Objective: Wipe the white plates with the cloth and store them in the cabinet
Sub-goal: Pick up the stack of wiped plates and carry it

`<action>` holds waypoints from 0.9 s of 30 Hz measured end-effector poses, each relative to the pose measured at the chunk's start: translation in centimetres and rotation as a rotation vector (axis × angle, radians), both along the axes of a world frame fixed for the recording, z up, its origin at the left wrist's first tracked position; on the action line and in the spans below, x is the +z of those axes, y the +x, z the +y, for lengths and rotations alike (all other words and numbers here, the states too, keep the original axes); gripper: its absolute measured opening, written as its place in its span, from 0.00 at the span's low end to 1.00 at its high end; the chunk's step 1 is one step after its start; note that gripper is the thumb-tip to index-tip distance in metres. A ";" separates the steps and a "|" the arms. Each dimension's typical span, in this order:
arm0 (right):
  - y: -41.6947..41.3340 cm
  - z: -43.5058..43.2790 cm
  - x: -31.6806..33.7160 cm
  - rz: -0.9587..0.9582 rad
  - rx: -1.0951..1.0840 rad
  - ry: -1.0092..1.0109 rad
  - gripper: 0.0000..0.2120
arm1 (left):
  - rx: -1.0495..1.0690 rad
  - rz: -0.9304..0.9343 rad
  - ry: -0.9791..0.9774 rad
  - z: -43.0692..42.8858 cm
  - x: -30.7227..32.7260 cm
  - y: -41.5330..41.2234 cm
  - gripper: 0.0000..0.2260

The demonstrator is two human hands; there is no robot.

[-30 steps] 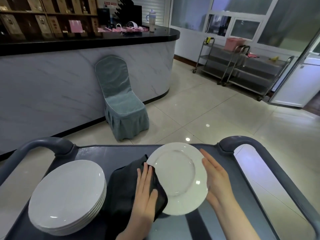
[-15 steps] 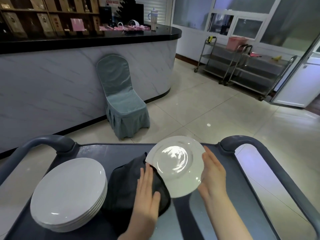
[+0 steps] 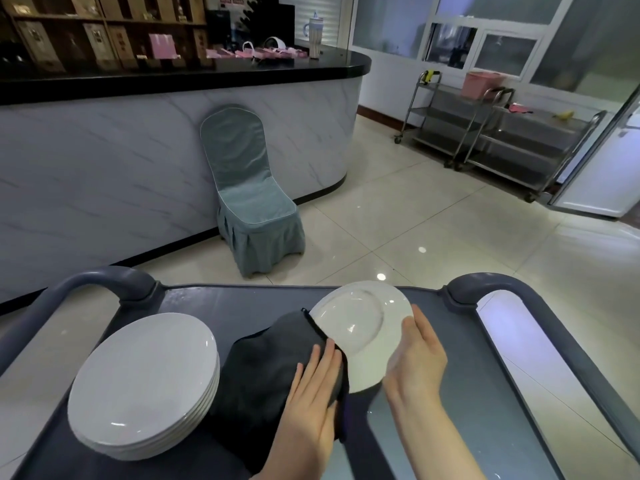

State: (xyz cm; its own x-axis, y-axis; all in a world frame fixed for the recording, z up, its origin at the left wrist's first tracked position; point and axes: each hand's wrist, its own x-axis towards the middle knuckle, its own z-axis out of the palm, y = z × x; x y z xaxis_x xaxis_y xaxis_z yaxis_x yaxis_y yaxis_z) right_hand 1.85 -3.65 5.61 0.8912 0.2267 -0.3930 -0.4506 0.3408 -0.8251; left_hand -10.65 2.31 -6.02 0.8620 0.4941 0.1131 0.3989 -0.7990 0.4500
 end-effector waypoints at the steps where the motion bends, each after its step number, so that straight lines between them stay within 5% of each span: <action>1: -0.1 0.1 0.0 -0.005 0.001 -0.003 0.17 | 0.015 0.018 -0.036 0.0 0.1 0.0 0.40; 7: -3.0 -0.2 -0.1 -0.154 0.144 -0.084 0.15 | -0.159 -0.279 -0.142 -1.3 3.9 0.7 0.34; 17: -5.3 -1.2 -0.9 -0.327 0.291 -0.220 0.17 | -0.055 -0.330 -0.401 3.3 7.2 3.3 0.24; 23: -2.4 -2.3 0.2 -0.194 0.264 -0.100 0.13 | 0.088 -0.330 -0.630 5.4 3.9 0.9 0.28; 27: -0.2 -2.7 0.4 -0.116 0.203 -0.067 0.13 | 0.172 -0.402 -0.575 2.3 2.5 -1.1 0.21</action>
